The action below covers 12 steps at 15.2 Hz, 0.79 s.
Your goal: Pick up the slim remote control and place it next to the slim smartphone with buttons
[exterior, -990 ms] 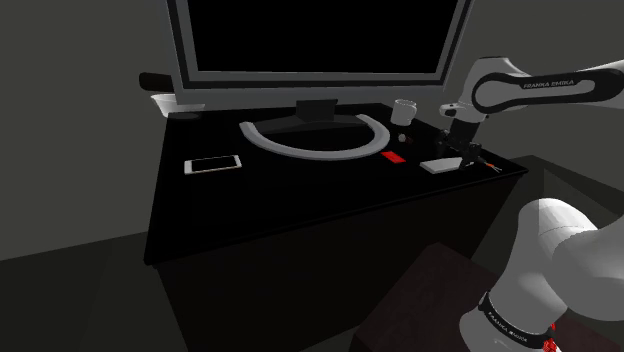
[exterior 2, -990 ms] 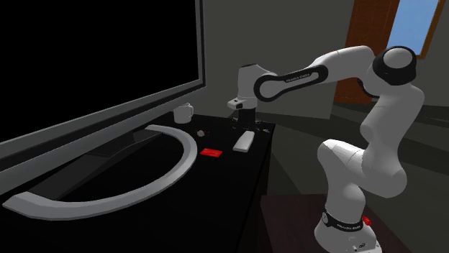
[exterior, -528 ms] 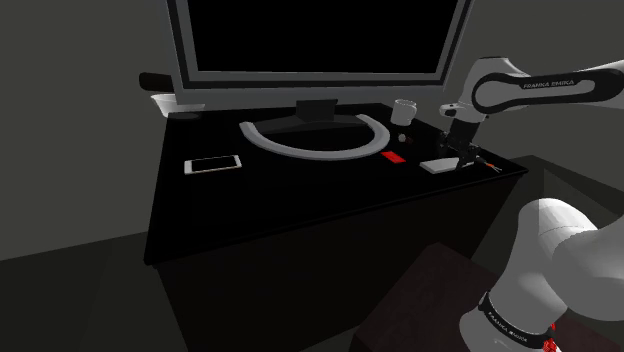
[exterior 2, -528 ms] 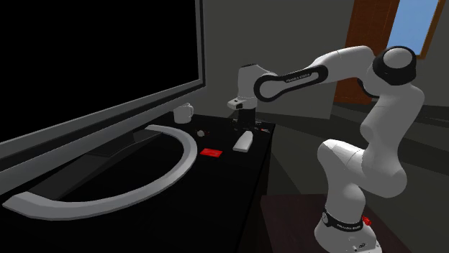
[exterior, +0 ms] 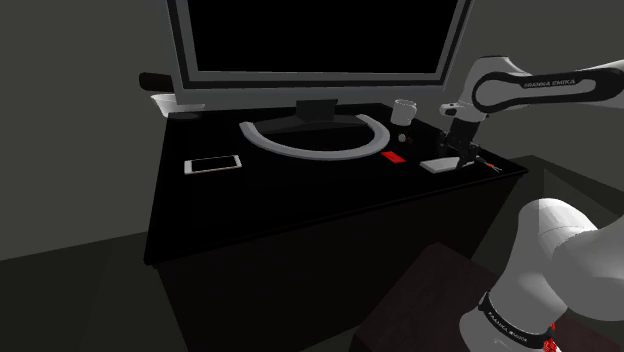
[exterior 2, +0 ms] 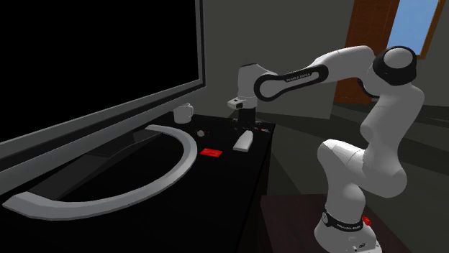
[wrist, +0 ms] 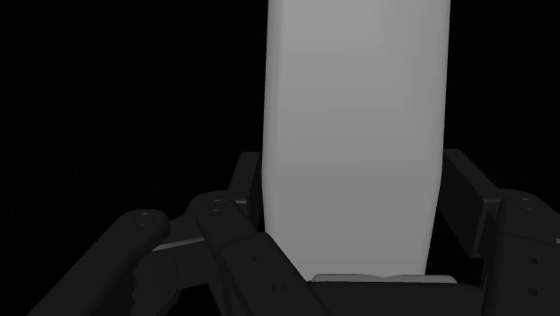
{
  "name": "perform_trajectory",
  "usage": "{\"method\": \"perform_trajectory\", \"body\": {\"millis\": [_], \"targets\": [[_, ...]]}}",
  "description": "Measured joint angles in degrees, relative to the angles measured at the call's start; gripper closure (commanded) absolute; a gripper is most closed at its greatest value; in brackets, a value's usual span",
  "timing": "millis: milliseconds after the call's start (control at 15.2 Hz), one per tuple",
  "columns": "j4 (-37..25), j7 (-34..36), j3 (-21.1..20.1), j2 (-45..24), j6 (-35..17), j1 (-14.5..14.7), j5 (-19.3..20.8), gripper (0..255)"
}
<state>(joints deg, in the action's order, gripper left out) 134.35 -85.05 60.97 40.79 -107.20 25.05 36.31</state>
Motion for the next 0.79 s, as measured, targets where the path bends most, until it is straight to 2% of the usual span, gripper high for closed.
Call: {"method": "perform_trajectory", "body": {"millis": [792], "targets": [[-6.6, -0.9, -5.3, 0.7, 8.3, -0.5, -3.1, 255]]}}
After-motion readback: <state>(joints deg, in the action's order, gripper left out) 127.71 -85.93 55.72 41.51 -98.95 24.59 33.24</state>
